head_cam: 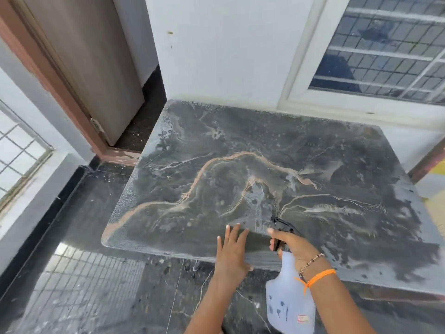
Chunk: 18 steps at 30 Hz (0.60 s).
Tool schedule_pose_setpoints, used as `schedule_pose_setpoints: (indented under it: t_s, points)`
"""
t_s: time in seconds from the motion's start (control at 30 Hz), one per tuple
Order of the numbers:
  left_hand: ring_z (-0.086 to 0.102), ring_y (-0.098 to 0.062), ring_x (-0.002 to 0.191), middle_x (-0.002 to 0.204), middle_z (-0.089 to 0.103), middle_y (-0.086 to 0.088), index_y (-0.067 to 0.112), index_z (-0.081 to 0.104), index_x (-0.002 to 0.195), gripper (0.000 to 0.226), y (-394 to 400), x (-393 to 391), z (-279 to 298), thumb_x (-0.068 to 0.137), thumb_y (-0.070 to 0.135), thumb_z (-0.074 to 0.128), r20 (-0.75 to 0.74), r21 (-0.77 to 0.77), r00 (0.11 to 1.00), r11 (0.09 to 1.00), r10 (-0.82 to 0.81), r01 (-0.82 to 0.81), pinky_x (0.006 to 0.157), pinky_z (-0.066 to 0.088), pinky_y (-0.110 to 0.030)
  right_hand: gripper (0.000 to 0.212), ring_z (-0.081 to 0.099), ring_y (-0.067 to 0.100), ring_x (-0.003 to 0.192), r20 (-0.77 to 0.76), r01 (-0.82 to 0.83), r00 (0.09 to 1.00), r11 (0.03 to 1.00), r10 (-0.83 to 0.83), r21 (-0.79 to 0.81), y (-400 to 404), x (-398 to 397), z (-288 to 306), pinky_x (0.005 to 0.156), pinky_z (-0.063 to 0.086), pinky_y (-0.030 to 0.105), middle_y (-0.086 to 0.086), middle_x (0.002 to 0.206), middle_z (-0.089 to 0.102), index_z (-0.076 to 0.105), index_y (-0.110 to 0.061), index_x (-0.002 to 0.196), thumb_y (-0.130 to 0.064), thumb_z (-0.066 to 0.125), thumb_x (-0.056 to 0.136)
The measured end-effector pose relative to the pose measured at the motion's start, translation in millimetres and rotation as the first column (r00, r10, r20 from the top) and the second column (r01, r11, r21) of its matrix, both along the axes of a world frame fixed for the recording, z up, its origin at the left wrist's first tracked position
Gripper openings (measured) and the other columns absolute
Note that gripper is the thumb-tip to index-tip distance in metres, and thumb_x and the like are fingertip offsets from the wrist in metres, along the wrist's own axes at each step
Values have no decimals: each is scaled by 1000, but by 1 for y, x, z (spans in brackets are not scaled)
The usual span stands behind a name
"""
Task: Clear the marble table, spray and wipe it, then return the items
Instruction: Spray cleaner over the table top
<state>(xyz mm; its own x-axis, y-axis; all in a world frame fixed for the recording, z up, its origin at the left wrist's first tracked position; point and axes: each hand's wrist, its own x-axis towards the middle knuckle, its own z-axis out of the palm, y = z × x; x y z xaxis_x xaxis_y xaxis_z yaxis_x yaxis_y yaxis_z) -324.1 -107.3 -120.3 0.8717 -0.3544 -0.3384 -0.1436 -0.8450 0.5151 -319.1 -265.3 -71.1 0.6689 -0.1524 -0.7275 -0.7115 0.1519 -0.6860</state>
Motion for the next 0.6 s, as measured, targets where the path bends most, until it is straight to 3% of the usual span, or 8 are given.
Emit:
schedule_pose_setpoints:
  t_s: [0.1, 0.2, 0.33, 0.47, 0.53, 0.6]
  points:
    - [-10, -24, 145, 158, -1, 4, 25, 14, 146, 90, -3, 0, -2, 76, 18, 70, -5, 14, 1000, 1000, 15, -15, 117, -3, -47, 24, 49, 17, 55, -18, 53, 998, 998, -52, 18, -12, -3, -2, 52, 36, 24, 7, 54, 53, 58, -7, 63, -16, 63, 85]
    - [-11, -25, 145, 158, -4, 2, 24, 13, 146, 92, -9, 1, 3, 76, 21, 71, -8, 51, 1000, 999, 20, -20, 117, -2, -47, 34, 53, 11, 49, 30, 70, 997, 995, -72, 75, -27, -7, -4, 44, 40, 20, 6, 55, 57, 58, -6, 55, -17, 60, 86]
    - [-14, -27, 144, 158, -6, -3, 21, 9, 147, 92, -43, -2, 10, 78, 23, 70, -3, 93, 999, 995, -47, 47, 117, -4, -44, 29, 53, 4, 43, 46, 122, 990, 979, -132, 164, -60, -21, -2, 39, 41, 16, 3, 61, 60, 60, -7, 60, -16, 58, 88]
    - [-16, -28, 143, 157, -9, -4, 20, 5, 147, 92, -100, -11, 17, 80, 18, 68, -27, 89, 975, 971, -219, 220, 117, -5, -44, 27, 52, 4, 44, 79, 179, 980, 983, -183, 47, -116, -49, -1, 45, 43, 16, 7, 67, 56, 57, -4, 62, -14, 59, 87]
    - [-17, -27, 143, 157, -10, -3, 21, 3, 148, 93, -132, -20, 18, 81, 17, 68, -31, 74, 955, 952, -296, 298, 117, -4, -44, 29, 53, 14, 55, 84, 228, 971, 974, -226, -18, -145, -66, -3, 53, 44, 19, 8, 61, 57, 57, -5, 60, -13, 58, 88]
    - [-17, -27, 143, 157, -11, -2, 21, 2, 148, 95, -154, -25, 16, 80, 17, 68, -34, 74, 940, 937, -339, 341, 117, -4, -43, 33, 50, 17, 51, 63, 266, 963, 962, -263, -61, -163, -77, -9, 47, 43, 18, 4, 47, 58, 56, -5, 57, -10, 58, 89]
